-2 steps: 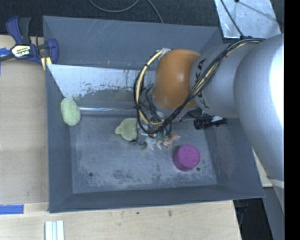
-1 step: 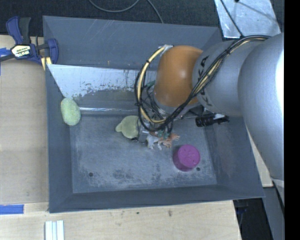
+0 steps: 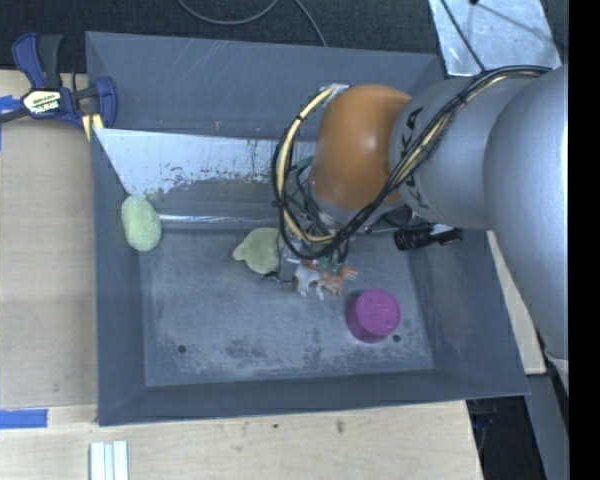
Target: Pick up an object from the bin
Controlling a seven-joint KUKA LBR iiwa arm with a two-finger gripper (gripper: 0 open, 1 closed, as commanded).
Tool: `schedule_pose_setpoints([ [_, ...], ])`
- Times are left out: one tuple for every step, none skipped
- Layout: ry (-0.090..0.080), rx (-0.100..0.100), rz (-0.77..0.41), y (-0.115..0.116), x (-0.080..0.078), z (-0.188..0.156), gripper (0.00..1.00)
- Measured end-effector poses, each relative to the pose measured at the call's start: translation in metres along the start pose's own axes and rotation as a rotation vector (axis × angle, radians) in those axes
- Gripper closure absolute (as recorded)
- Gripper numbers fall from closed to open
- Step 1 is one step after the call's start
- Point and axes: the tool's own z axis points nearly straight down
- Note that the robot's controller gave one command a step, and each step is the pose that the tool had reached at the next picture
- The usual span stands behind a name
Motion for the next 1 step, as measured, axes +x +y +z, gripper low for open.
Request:
schedule_pose_setpoints([
  [-0.001, 0.0, 0.0, 0.0001, -0.0002, -0.0127, 1.0],
])
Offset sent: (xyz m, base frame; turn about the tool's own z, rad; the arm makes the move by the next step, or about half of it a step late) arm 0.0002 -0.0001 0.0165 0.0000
